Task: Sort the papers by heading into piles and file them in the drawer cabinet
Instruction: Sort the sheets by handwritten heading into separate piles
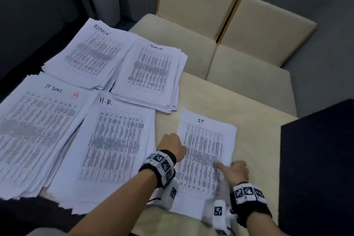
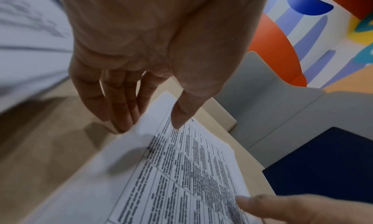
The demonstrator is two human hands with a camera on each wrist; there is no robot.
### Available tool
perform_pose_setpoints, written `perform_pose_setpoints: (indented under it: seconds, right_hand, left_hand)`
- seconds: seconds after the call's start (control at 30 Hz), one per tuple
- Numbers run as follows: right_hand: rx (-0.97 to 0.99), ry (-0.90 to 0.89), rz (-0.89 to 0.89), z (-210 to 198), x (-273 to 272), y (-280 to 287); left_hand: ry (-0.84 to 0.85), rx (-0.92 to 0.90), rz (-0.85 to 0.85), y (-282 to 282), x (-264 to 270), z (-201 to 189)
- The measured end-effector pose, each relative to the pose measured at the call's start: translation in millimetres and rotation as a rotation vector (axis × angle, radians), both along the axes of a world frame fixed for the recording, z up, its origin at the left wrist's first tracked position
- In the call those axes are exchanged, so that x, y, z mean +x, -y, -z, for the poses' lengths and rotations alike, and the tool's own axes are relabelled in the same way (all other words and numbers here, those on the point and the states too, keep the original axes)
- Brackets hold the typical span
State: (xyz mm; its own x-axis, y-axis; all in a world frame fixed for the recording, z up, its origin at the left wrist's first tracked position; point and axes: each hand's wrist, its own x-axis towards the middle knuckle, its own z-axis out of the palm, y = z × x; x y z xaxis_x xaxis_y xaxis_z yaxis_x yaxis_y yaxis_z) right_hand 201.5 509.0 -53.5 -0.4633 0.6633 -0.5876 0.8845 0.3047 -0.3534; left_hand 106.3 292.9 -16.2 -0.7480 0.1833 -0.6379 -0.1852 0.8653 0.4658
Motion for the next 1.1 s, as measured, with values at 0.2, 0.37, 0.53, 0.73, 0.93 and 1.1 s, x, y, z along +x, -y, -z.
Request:
perform_pose_setpoints:
  seconds: [0.2,0.37,0.53,0.73,0.93,1.1]
  right_hand:
    - [-0.093,-0.191,-0.096,-18,11,-10]
    - [-0.085,-0.366,-0.157,-20,22,-23]
    - [-0.047,-0.375,-0.192,-16,37,-35]
    - [0.140,-0.461,0.063,-18,48,-51]
    - [-0.054,-0.514,0.161,-23,49,-54]
    - [0.017,-0.539,0.020,-23,43,-57]
  left_hand:
    - [-0.048,-0.013,-0.078,-13,12,11]
    - [-0.079,-0.080,-0.073,-13,15,11]
    - [-0.080,-0.031,-0.072,-10,15,15]
    - [-0.111,0.077,-0.237,-1,9,15]
    - [-0.100,0.075,-0.198,2,7,13]
    - [-0.104,0.080,-0.213,0,7,18]
